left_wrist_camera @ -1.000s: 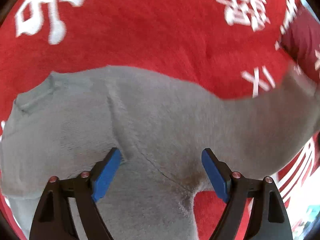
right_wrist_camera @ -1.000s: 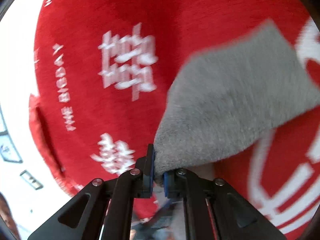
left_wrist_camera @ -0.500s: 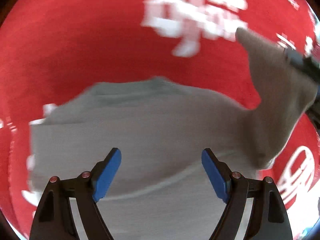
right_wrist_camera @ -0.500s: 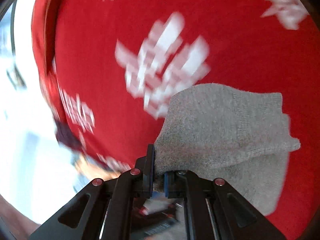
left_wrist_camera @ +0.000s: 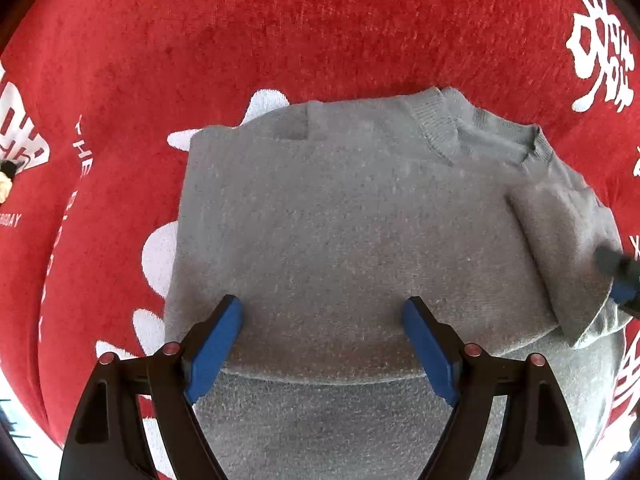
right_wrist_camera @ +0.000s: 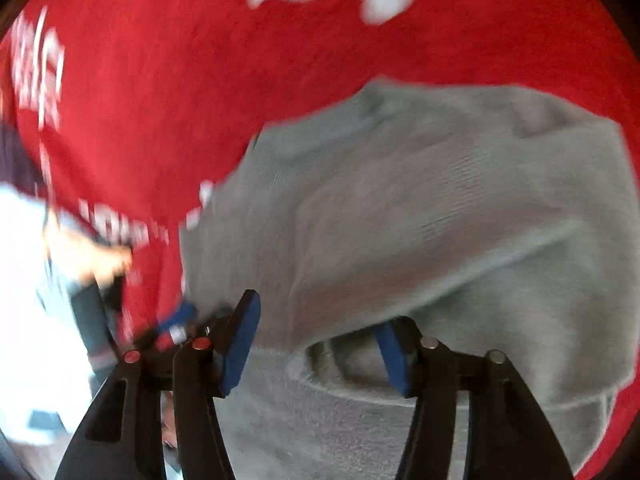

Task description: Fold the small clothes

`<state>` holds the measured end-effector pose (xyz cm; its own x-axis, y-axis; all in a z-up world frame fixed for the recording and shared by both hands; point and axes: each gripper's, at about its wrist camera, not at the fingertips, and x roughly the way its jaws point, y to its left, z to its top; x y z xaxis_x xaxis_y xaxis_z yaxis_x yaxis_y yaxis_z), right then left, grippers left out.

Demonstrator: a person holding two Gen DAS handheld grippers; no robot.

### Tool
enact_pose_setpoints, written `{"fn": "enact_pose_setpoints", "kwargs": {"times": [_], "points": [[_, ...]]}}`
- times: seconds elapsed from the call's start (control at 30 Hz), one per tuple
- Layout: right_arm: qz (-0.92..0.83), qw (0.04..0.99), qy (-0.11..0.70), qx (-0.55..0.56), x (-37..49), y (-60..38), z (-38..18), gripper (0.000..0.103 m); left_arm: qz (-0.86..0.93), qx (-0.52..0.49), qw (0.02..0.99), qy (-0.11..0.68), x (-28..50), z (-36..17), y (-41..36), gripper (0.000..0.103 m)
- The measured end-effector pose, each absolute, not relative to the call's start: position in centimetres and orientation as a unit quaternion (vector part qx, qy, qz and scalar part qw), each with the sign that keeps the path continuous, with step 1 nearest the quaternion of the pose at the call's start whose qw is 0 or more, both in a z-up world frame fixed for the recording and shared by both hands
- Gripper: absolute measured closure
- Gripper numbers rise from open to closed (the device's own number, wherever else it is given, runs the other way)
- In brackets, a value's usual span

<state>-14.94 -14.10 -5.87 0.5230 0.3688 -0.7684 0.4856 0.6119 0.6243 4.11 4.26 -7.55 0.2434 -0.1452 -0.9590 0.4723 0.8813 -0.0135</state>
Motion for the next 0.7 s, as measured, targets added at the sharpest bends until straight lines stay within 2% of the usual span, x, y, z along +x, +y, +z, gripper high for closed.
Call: {"fn": "enact_pose_setpoints", "kwargs": {"times": [0.03,0.07,0.1,0.13,0.2,0.33,0.43,0.5,0.57,0.6,0.7], "points": [[-0.053,0.743,0.472,0.472,-15.5,-15.1,-6.1,0.042,-0.2,0.136,0.774,0.584,4.2,-7.3,4.5,0.019],[-0.07,0.726,0.46,0.506,-16.1,-16.0,-6.5,0.052,-0.203,0.128,0.773,0.588,4.4,-7.2,4.6,0.019],[-0.085,0.705,0.442,0.549,-16.6,-17.0,-7.1,0.067,-0.208,0.115,0.771,0.591,4.7,-6.8,5.0,0.019],[-0.097,0.691,0.428,0.575,-16.8,-17.7,-7.6,0.097,-0.211,0.103,0.77,0.593,5.0,-6.1,5.6,0.019],[-0.103,0.697,0.421,0.571,-16.3,-17.5,-7.1,0.097,-0.216,0.082,0.768,0.597,5.7,-5.4,6.6,0.019],[-0.023,0.762,0.455,0.46,-10.7,-12.4,-3.5,0.097,-0.223,0.053,0.767,0.599,6.9,-4.4,9.2,0.019],[0.035,0.783,0.498,0.373,-6.9,-7.0,-2.9,0.092,-0.215,0.044,0.77,0.599,8.3,-3.8,11.3,0.019],[0.056,0.776,0.532,0.336,-5.3,-3.9,-3.8,0.085,-0.208,0.038,0.774,0.597,9.4,-3.3,12.9,0.019],[0.062,0.76,0.561,0.323,-4.5,-2.0,-5.0,0.067,-0.204,0.027,0.773,0.6,10.1,-3.2,14.4,0.019],[0.062,0.756,0.566,0.323,-4.5,-1.6,-5.3,0.062,-0.203,0.022,0.773,0.601,10.4,-3.2,14.9,0.019],[0.059,0.757,0.559,0.334,-5.9,-2.0,-4.6,0.06,-0.211,0.019,0.769,0.603,10.1,-3.2,14.6,0.019]]}}
